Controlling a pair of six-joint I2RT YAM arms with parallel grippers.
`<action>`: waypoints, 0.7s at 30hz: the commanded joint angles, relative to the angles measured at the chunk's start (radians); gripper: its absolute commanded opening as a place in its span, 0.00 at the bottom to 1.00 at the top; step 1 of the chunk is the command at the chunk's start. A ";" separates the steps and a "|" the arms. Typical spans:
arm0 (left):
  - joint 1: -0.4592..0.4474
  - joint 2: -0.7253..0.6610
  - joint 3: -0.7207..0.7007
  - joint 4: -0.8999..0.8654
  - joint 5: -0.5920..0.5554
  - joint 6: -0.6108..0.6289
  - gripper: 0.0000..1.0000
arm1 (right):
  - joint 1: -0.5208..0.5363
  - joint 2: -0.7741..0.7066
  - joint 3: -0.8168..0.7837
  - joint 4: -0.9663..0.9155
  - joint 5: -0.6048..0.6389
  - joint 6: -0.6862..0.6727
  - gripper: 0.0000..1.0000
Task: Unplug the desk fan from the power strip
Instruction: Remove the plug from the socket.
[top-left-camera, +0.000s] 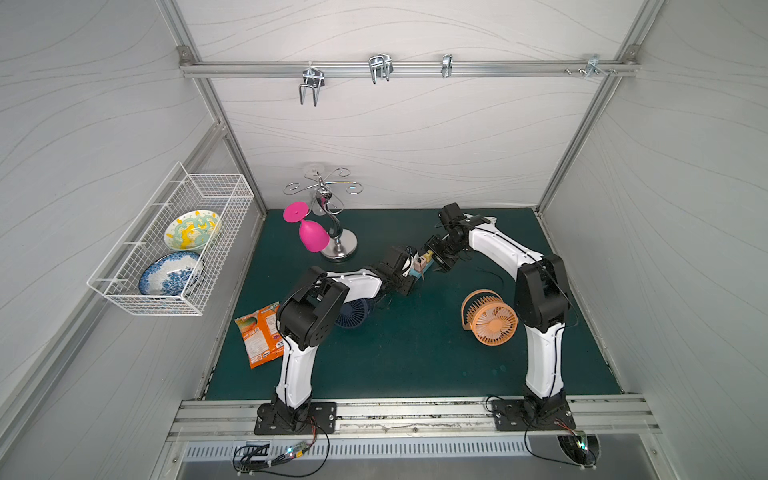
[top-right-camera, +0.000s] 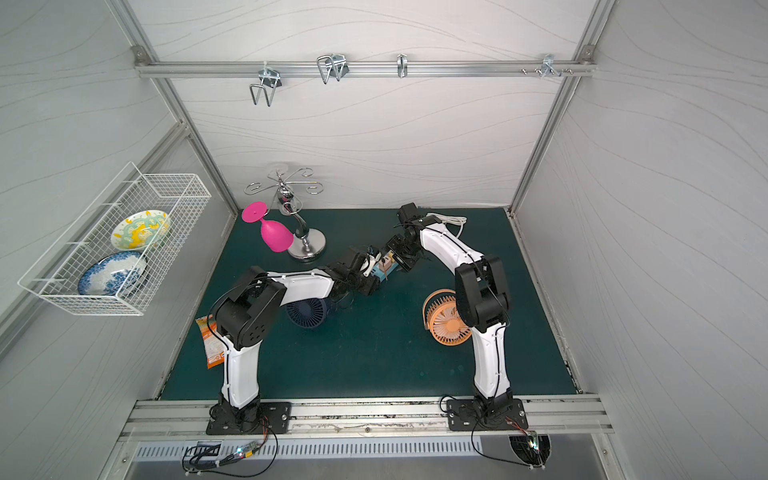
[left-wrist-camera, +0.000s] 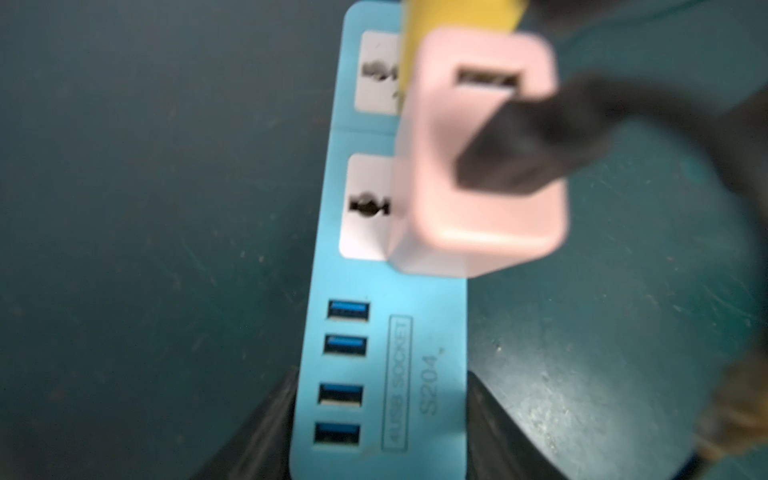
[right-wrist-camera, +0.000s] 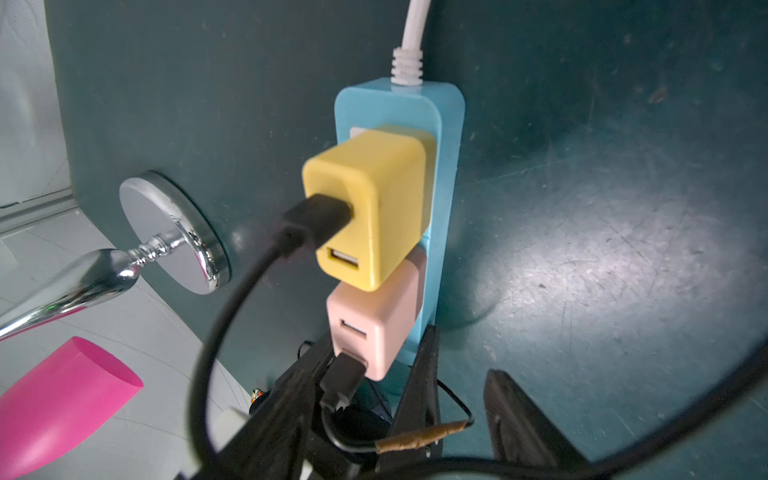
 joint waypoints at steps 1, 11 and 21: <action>-0.005 -0.010 -0.017 -0.013 -0.032 -0.007 0.68 | -0.007 -0.061 -0.013 0.018 0.006 0.020 0.69; -0.010 -0.025 -0.048 0.062 -0.064 -0.011 0.66 | -0.009 -0.021 0.041 -0.031 -0.004 0.009 0.69; -0.011 -0.040 -0.093 0.199 -0.041 0.018 0.78 | -0.012 -0.026 0.008 -0.007 -0.015 -0.003 0.69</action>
